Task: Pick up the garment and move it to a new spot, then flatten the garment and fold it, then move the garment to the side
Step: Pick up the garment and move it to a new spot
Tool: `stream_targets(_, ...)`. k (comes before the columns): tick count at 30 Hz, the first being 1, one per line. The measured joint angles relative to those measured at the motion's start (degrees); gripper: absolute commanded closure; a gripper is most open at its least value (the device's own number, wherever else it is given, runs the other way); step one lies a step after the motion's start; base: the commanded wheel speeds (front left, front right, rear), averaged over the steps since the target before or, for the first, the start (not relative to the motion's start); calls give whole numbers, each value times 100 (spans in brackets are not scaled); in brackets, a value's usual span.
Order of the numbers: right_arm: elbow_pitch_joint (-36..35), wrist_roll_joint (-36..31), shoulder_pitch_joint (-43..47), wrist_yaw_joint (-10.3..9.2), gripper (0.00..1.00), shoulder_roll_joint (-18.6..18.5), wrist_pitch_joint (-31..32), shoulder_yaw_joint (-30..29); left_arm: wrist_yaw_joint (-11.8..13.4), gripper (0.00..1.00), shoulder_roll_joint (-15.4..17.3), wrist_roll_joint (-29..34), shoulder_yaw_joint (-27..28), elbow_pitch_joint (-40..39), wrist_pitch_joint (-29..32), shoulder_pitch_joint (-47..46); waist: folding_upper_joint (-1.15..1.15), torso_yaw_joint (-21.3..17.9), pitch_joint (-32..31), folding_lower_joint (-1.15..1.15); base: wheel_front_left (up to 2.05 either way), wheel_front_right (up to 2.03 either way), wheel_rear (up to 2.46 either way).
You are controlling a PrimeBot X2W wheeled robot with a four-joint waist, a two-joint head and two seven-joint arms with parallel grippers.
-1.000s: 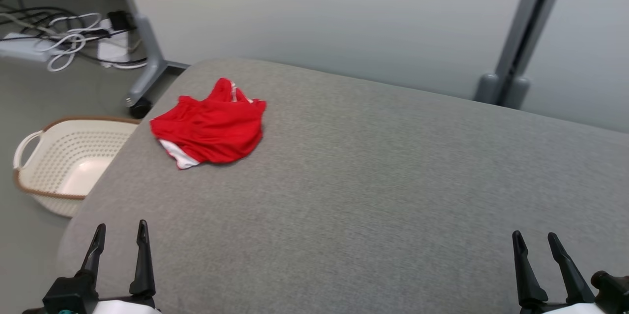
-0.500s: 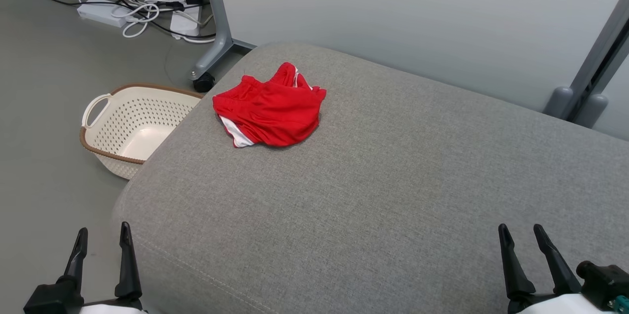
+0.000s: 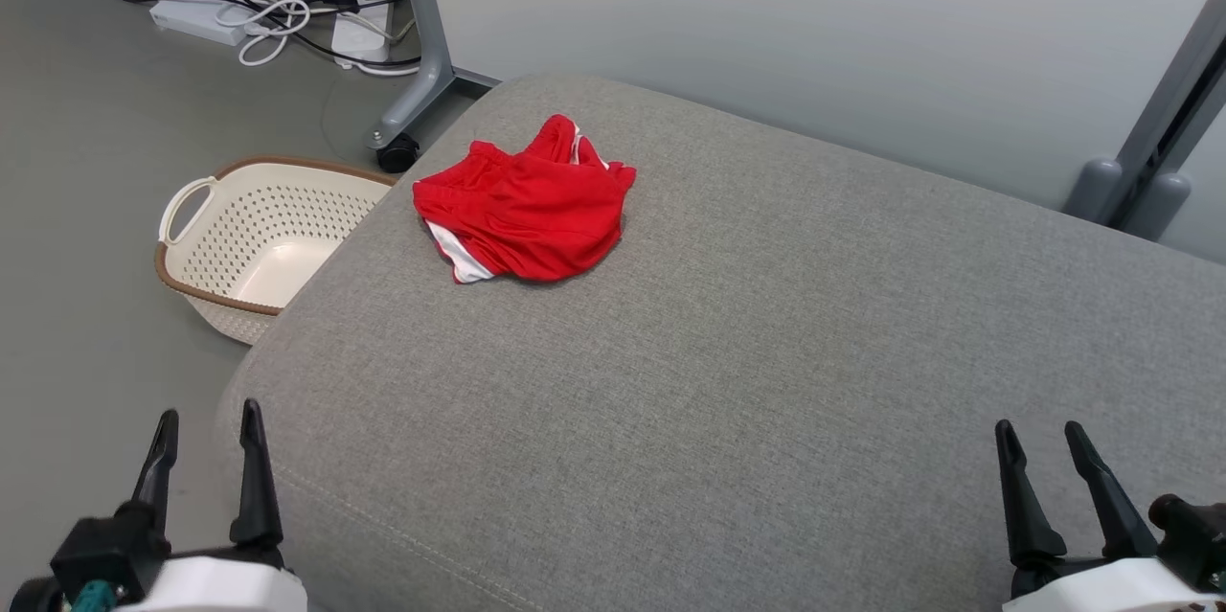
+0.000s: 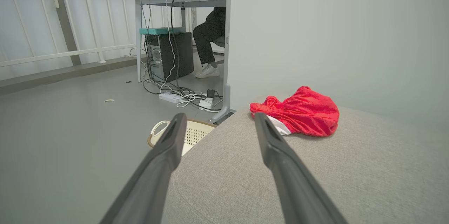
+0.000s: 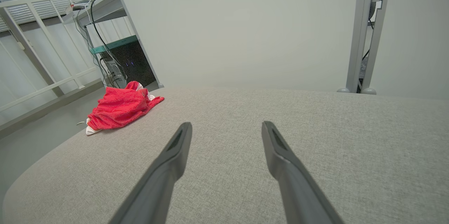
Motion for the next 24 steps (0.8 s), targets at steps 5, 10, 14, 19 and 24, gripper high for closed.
stream_targets(5,-147,-66,23,0,0,-85,1,-151,-67,0,179,-51,-59,267,43,-776,0,-145,108,0,0,0,0)
stream_targets(10,-398,-111,-178,0,0,-310,115,-231,-154,0,364,-211,-51,567,178,-1905,0,-472,454,0,0,0,0)
stream_targets(14,-658,-104,-338,0,0,-481,203,-401,-157,0,559,-357,29,762,269,-2805,0,-799,829,0,0,0,0)
stream_targets(19,-1022,-111,-591,0,0,-702,310,-653,-151,0,934,-403,65,1283,455,-4141,0,-1448,1538,0,0,0,0)
stream_targets(24,-1185,-118,-712,0,0,-765,310,-766,-116,0,1174,-402,63,1762,565,-4766,0,-1926,1981,0,0,0,0)
